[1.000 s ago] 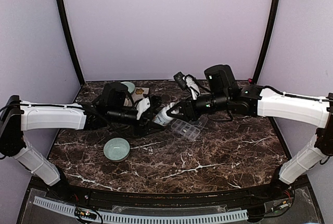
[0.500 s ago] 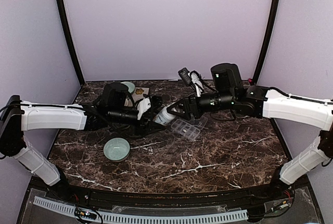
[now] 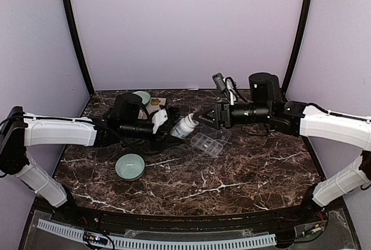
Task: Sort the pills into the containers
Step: Hold the lid of the pill bottle.
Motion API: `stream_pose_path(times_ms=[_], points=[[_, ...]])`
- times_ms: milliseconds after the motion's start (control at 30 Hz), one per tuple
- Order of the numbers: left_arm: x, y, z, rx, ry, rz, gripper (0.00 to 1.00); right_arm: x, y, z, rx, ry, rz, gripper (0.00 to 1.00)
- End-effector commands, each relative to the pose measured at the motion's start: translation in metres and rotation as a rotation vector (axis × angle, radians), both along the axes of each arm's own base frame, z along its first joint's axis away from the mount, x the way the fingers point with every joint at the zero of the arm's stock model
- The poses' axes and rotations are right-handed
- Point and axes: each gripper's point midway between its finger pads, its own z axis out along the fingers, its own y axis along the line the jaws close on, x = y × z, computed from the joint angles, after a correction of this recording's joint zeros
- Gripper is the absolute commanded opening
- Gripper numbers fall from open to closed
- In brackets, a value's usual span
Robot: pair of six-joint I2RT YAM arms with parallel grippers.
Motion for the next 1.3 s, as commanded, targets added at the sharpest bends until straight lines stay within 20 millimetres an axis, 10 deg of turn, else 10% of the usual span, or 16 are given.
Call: stream_pose_path(times_ms=[0, 433, 1267], points=[[0.0, 0.0, 0.017, -0.049, -0.053, 0.004, 0.24, 0.001, -0.009, 0.021, 0.129, 0.037, -0.033, 0.73], [0.007, 0.003, 0.042, -0.14, -0.115, 0.059, 0.24, 0.011, -0.029, 0.019, 0.417, 0.376, -0.177, 0.75], [0.005, -0.008, 0.04, -0.136, -0.094, 0.011, 0.24, 0.018, 0.008, 0.013, 0.516, 0.515, -0.057, 0.84]])
